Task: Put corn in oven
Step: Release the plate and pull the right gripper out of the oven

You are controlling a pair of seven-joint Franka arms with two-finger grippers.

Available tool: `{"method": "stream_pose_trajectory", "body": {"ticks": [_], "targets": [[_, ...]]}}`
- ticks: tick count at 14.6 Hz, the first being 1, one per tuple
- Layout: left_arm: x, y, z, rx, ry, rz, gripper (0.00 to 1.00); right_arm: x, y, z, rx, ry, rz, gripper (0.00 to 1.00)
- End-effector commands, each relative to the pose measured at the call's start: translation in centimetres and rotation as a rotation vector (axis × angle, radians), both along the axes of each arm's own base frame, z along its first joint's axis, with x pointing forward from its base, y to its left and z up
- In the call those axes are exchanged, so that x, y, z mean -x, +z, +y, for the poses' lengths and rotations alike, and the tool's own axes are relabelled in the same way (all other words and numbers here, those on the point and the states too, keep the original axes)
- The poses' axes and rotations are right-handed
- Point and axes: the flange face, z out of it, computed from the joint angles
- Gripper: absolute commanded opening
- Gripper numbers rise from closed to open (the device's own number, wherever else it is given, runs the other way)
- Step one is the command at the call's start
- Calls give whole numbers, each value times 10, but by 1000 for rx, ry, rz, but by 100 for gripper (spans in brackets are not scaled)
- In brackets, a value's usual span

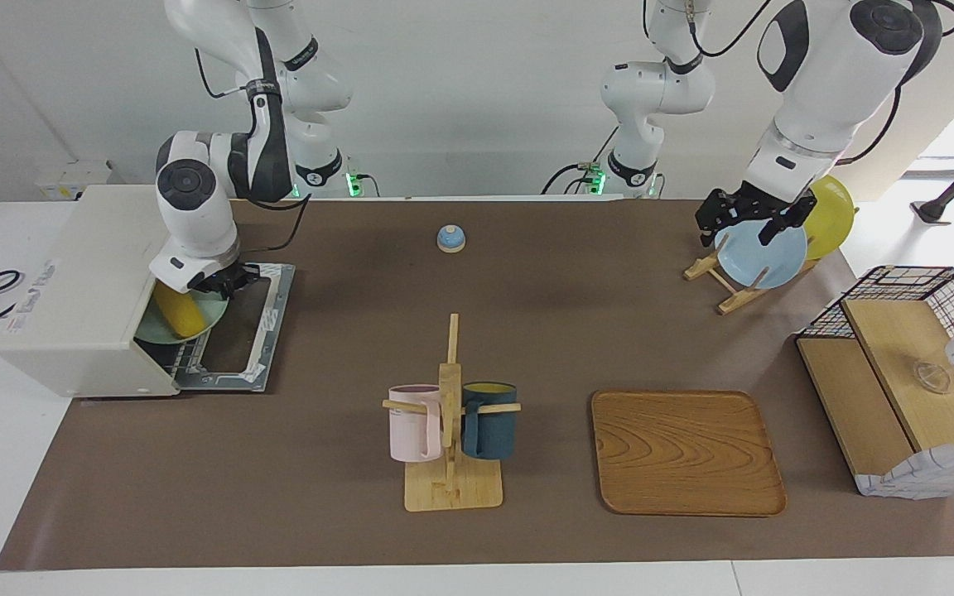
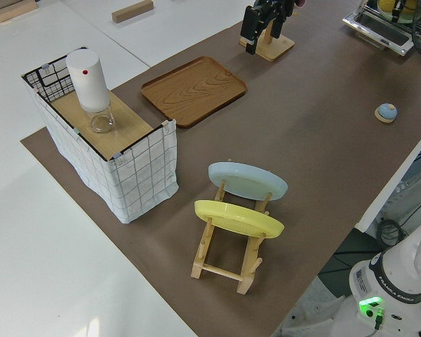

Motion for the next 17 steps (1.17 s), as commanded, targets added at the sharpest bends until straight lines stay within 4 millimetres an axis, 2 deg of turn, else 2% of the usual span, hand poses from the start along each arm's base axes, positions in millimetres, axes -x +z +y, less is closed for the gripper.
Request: {"method": "stream_pose_trajectory", "body": {"ticks": [1, 2, 5, 8, 9, 11, 12, 14, 17], "targets": [[-13, 12, 0, 14, -11, 17, 100, -3, 7, 4, -18, 1, 0, 12], [-12, 24, 1, 16, -12, 8, 100, -8, 14, 9, -14, 5, 9, 13], [-6, 27, 3, 12, -11, 32, 100, -17, 27, 13, -4, 2, 36, 16], [-4, 32, 3, 14, -9, 19, 100, -20, 27, 18, -45, -28, 29, 16], [-3, 34, 4, 14, -8, 16, 100, -22, 27, 30, -93, -56, 14, 13], [0, 38, 4, 15, -6, 7, 100, -24, 25, 53, -114, -100, -21, 0], [1, 39, 4, 15, -5, 7, 100, -25, 23, 68, -116, -100, -47, 0], [1, 39, 4, 16, 1, 4, 100, -28, 2, 92, -126, -74, -87, 0], [9, 45, 4, 17, 1, 5, 100, -33, -51, 103, -137, -81, -104, 0]]}}
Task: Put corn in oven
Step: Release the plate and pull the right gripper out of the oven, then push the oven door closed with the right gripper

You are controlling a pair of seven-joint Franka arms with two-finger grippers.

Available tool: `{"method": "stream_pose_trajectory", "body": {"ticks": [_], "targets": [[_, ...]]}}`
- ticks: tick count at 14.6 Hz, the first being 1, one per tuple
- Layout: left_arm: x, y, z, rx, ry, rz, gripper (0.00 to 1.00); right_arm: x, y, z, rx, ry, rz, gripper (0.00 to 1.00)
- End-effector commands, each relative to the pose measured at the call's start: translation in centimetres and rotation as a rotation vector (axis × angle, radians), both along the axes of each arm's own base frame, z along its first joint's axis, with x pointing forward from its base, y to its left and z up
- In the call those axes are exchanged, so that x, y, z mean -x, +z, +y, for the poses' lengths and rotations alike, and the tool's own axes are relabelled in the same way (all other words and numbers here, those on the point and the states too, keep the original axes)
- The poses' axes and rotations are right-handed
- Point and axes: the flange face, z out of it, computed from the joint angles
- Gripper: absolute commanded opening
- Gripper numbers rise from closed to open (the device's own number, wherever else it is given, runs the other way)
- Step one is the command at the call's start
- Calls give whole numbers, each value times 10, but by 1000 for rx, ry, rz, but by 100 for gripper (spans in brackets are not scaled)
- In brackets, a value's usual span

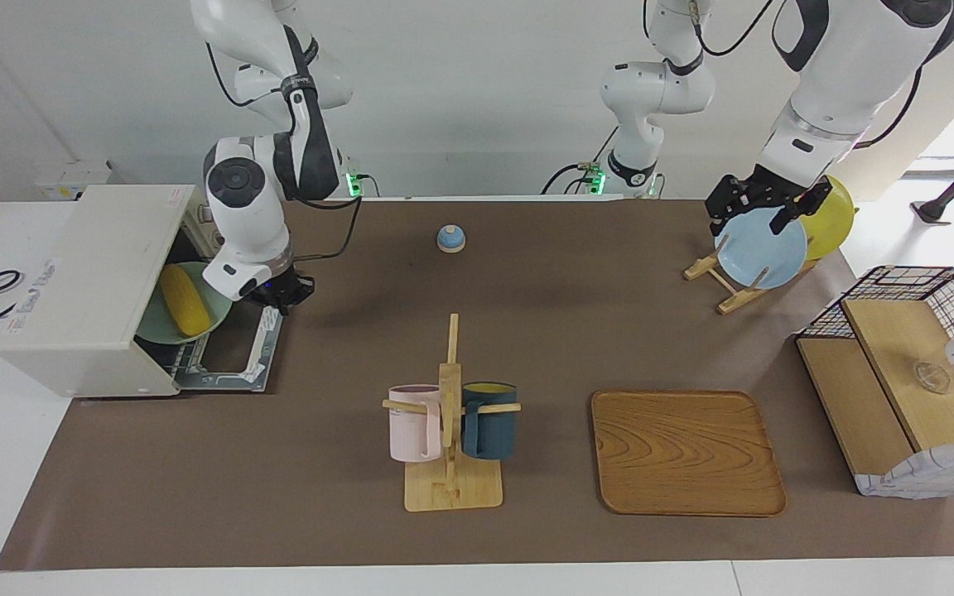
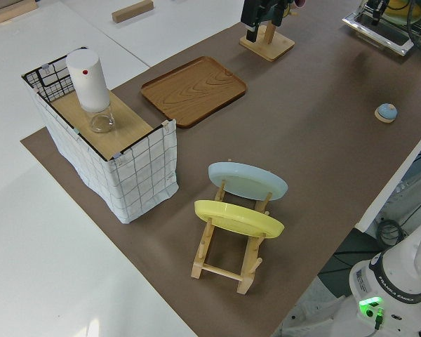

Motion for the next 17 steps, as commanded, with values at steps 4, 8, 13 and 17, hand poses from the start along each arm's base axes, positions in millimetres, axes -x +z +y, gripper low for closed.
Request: {"method": "stream_pose_trajectory", "body": {"ticks": [4, 8, 13, 17], "targets": [[12, 7, 5, 16, 1, 7, 100, -3, -48, -4, -3, -39, 30, 0], [14, 7, 3, 14, -4, 12, 100, -2, -50, -14, 34, -22, 35, 0], [18, 8, 2, 15, -5, 14, 100, 0, -51, -25, 72, -7, 50, 0], [17, 8, 6, 16, 2, 10, 100, -2, -48, -37, 126, 24, 50, 0]]}}
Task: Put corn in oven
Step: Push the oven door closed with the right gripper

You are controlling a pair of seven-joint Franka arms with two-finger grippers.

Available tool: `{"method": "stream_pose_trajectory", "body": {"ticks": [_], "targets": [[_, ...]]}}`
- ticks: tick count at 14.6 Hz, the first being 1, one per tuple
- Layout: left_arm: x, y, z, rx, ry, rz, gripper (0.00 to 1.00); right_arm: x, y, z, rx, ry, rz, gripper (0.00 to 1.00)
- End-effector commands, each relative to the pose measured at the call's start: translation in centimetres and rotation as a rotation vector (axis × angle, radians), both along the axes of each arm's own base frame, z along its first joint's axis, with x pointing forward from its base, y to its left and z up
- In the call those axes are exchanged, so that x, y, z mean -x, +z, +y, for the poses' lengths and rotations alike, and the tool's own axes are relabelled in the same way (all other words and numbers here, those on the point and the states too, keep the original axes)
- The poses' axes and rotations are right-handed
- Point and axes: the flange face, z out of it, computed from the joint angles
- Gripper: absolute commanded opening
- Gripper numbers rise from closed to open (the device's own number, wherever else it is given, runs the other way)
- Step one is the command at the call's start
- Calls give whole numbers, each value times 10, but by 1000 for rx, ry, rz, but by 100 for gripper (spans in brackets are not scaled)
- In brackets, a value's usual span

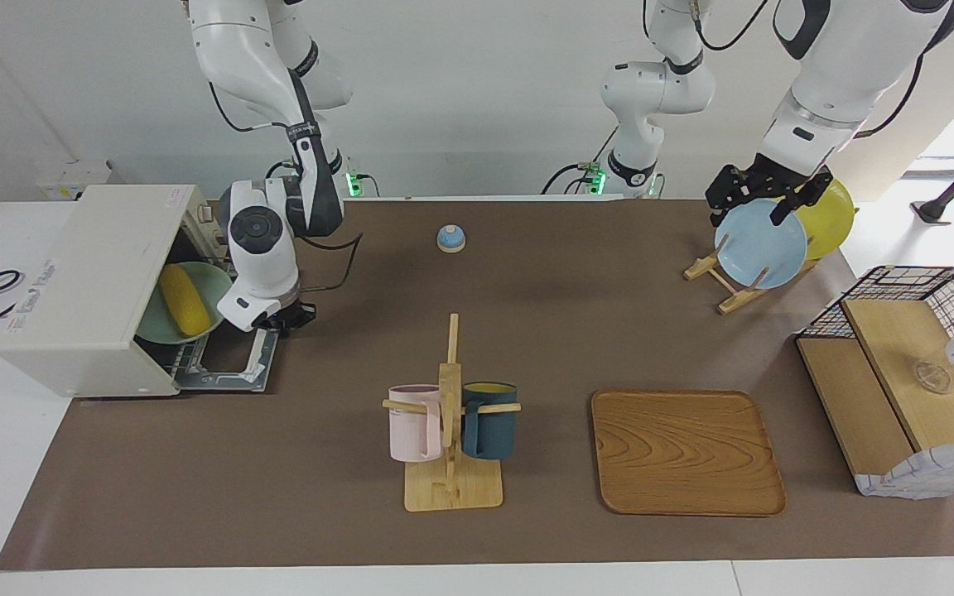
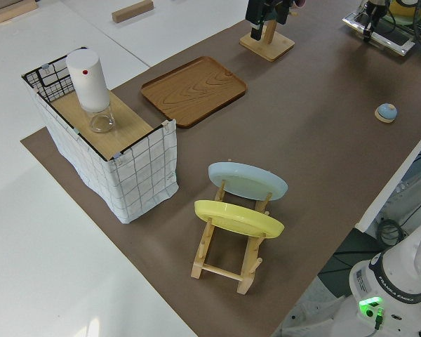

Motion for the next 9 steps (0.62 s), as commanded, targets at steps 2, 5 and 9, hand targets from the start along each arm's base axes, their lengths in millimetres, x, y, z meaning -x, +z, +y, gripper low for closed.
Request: {"method": "stream_pose_trajectory", "body": {"ticks": [2, 5, 9], "targets": [[9, 1, 7, 16, 4, 9, 100, -3, 15, -19, 90, 29, 21, 0], [9, 1, 7, 14, 4, 9, 100, -14, 47, -27, 131, 61, 71, 0], [9, 1, 7, 16, 4, 9, 100, -21, 122, -69, 135, 124, 127, 0]]}}
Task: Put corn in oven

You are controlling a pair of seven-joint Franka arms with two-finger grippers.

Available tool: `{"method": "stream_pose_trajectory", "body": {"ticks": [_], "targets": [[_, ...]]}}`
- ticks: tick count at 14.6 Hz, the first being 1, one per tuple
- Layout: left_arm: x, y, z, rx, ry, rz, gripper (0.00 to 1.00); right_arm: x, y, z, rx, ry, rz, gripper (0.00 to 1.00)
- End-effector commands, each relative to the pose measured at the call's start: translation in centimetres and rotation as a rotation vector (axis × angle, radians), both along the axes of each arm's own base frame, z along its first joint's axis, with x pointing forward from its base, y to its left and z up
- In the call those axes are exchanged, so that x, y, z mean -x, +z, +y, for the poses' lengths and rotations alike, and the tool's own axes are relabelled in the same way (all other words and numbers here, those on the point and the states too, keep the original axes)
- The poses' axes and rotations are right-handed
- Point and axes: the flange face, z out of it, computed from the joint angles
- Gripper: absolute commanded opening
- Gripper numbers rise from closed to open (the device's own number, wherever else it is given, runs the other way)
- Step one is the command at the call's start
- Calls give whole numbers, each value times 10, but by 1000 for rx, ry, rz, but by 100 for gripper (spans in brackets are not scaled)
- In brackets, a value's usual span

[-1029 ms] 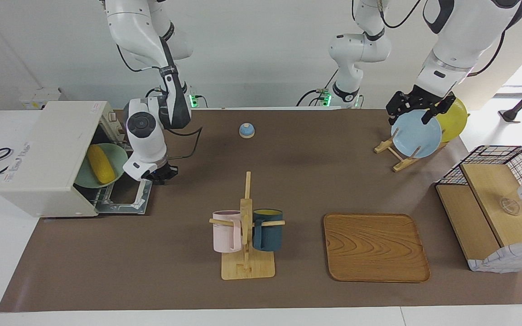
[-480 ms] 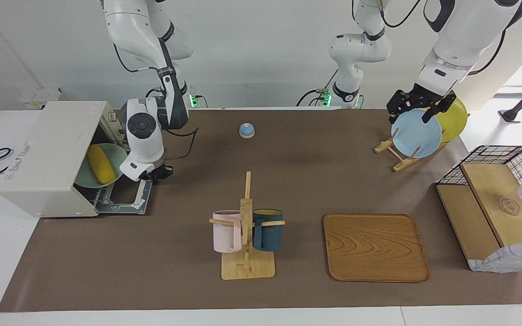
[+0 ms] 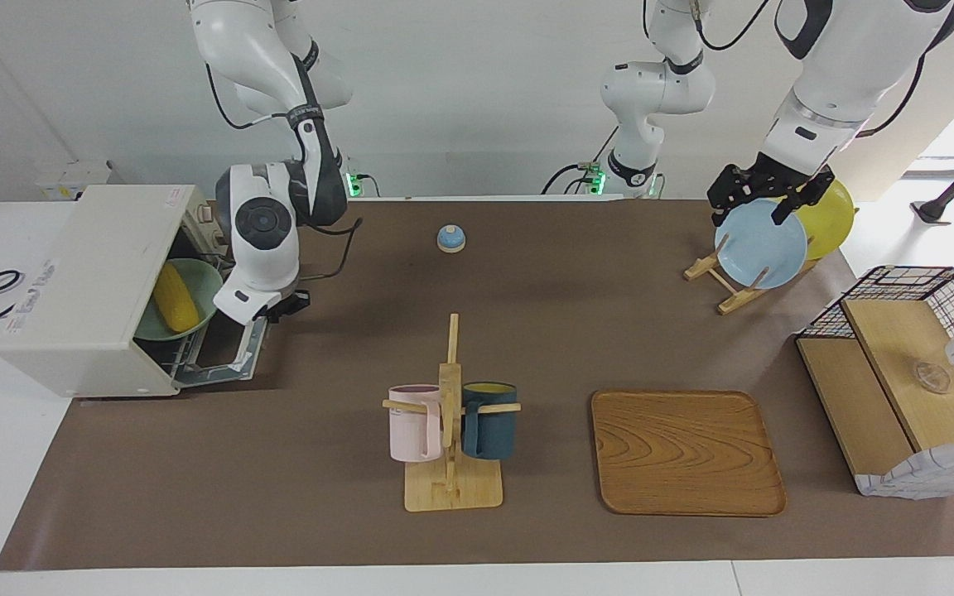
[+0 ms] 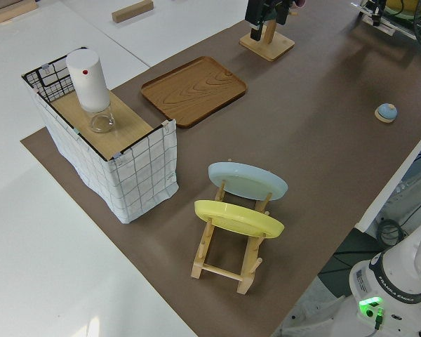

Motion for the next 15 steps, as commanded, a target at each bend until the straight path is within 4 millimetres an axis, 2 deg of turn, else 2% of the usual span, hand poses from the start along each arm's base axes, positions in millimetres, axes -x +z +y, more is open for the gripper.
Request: {"method": "stream_pose_trajectory", "body": {"ticks": [1, 4, 5, 8, 10, 15], "targets": [[9, 2, 5, 16, 1, 6, 100, -3, 48, -81, 35, 55, 9, 0], [9, 2, 5, 14, 1, 8, 100, 3, 49, -122, 16, 50, 32, 0], [9, 2, 5, 14, 1, 7, 100, 4, 49, -127, 6, 58, 37, 0], [8, 1, 5, 14, 1, 7, 100, 5, 53, -129, -2, 73, 42, 0], [9, 2, 4, 14, 0, 8, 100, 6, 63, -127, -2, 74, 31, 0], [8, 1, 4, 14, 0, 8, 100, -2, 122, -114, -129, -10, -1, 0]]}}
